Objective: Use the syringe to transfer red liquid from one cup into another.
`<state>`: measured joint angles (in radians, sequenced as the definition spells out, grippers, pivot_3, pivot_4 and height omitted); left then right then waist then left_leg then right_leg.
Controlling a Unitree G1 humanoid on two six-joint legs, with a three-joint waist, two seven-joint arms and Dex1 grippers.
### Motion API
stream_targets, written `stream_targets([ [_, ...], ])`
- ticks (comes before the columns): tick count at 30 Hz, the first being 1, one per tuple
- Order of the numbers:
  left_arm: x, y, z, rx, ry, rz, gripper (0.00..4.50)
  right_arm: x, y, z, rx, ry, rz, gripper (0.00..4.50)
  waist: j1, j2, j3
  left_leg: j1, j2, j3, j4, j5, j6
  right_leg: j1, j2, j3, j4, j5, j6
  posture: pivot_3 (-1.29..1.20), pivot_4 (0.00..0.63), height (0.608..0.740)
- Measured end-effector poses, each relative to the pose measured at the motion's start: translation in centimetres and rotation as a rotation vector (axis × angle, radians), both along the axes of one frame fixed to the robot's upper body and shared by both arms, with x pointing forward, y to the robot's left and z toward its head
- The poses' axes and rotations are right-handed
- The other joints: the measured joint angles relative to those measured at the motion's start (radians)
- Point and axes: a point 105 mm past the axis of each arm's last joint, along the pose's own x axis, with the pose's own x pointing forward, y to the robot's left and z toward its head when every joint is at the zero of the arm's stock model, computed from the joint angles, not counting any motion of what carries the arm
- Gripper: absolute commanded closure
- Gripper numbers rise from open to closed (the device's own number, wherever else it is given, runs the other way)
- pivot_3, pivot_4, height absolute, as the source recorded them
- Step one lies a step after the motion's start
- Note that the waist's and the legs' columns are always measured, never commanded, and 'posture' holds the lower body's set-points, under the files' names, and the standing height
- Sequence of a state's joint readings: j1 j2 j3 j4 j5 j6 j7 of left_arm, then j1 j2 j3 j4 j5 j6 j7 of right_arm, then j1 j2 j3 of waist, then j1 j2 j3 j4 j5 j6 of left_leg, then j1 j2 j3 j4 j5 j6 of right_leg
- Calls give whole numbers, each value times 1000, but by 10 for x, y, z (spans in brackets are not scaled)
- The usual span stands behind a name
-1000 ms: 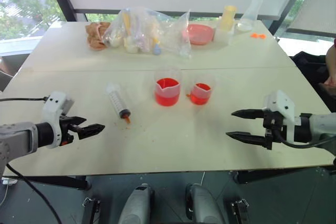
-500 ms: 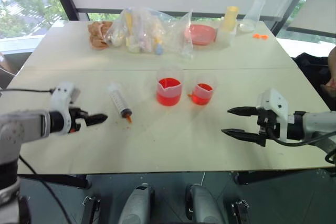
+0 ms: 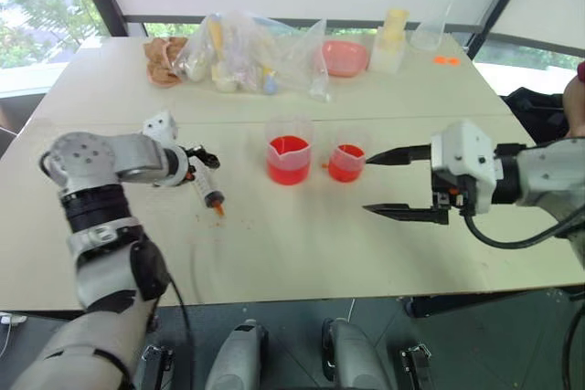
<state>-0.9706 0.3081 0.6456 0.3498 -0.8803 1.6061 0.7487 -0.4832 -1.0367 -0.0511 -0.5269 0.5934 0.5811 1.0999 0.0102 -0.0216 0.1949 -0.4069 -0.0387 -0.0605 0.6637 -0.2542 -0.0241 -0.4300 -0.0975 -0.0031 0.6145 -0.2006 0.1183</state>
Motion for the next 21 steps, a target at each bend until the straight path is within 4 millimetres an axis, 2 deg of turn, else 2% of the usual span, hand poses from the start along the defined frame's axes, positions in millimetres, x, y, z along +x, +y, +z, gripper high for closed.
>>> stream_targets([
  [4, 4, 7, -1, 53, 41, 104, 37, -11, 14, 8, 4, -33, 83, 986, 2, 0, 0, 0, 0, 2, 0, 0, -1, 0, 0, 0, 0, 0, 0, 0, 150, 740],
  [8, 10, 13, -4, 88, 48, 161, 37, -15, 16, 6, 15, -11, 102, 986, 1, 1, -1, 1, -1, 3, 0, 0, -1, 1, 0, 0, 0, 0, 0, 0, 150, 740],
  [11, 11, 12, -5, 104, 44, 161, 783, -15, 15, 1, 19, 12, 93, 986, 2, 1, -1, 2, 0, 3, 0, 0, -1, 3, 0, 0, 0, 0, 0, 0, 150, 740],
  [17, 14, 14, -7, 150, 6, 153, 2981, -15, 13, -3, 22, 27, 82, 986, 2, 1, -1, 2, -1, 3, 0, 1, -1, 3, 0, 0, 0, 0, 0, 0, 150, 740],
  [21, 16, 11, -6, 164, -32, 120, 3044, -14, 11, -6, 26, 41, 68, 986, 4, 1, -1, 2, -1, 3, 0, 1, -1, 3, 0, 0, 0, 0, 0, 0, 150, 740],
])
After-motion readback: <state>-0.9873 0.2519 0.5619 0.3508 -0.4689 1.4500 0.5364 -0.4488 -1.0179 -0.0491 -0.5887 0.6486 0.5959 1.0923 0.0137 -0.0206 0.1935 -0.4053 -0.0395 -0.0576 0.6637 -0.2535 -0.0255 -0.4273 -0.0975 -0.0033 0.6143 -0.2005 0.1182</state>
